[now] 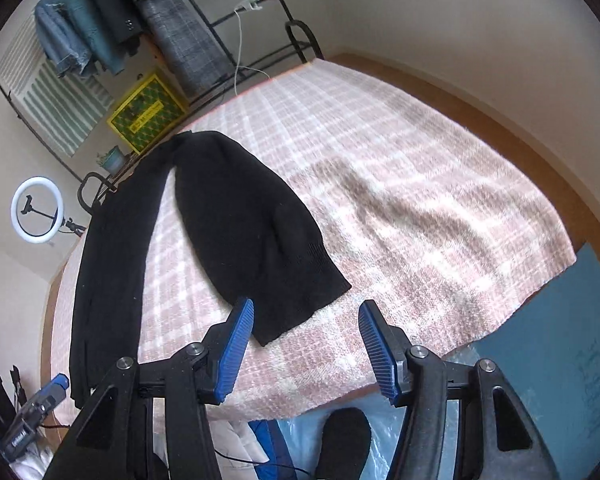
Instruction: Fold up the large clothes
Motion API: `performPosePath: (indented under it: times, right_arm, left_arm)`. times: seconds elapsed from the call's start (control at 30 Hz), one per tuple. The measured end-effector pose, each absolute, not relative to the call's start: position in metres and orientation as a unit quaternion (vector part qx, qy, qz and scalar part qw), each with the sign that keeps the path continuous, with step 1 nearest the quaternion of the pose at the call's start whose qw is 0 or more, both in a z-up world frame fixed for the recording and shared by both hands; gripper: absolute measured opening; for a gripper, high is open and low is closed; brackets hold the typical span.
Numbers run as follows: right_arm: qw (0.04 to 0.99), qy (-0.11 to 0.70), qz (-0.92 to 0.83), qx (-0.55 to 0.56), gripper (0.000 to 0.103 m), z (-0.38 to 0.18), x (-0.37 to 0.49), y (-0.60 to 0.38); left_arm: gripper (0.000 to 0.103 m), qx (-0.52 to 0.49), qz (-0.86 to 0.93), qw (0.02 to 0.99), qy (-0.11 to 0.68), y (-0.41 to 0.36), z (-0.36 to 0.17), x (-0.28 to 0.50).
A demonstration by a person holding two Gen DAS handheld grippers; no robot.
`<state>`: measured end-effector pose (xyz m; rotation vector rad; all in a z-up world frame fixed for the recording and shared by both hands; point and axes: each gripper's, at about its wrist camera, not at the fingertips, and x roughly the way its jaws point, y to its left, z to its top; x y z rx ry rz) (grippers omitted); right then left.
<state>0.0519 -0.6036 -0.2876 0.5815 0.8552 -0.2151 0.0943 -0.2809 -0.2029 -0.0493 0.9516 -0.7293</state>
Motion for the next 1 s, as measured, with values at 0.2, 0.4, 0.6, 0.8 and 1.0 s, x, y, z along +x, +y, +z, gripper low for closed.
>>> performPosePath:
  times: [0.2,0.4,0.6,0.8,1.0]
  right_arm:
    - [0.859,0.422,-0.097,0.273,0.064,-0.313,0.082,-0.603]
    - [0.853,0.438,-0.101,0.265,0.063,-0.324,0.105,-0.607]
    - [0.847,0.461,-0.108,0.243,0.017,-0.325,0.112,-0.610]
    - [0.859,0.432,-0.102,0.255,0.004,-0.299,0.104,-0.613]
    - [0.891,0.404,-0.058,0.199,0.004,-0.236,0.110,-0.567]
  left_arm:
    - [0.033,0.043,-0.332,0.823,0.459,-0.319,-0.238,0.113]
    - [0.033,0.029,-0.334,0.817,0.469,-0.314,-0.241,0.125]
    - [0.033,0.021,-0.333,0.816,0.473,-0.293,-0.228,0.129]
    - [0.033,0.004,-0.335,0.819,0.465,-0.266,-0.209,0.131]
    - [0.033,-0.046,-0.325,0.827,0.456,-0.230,-0.192,0.141]
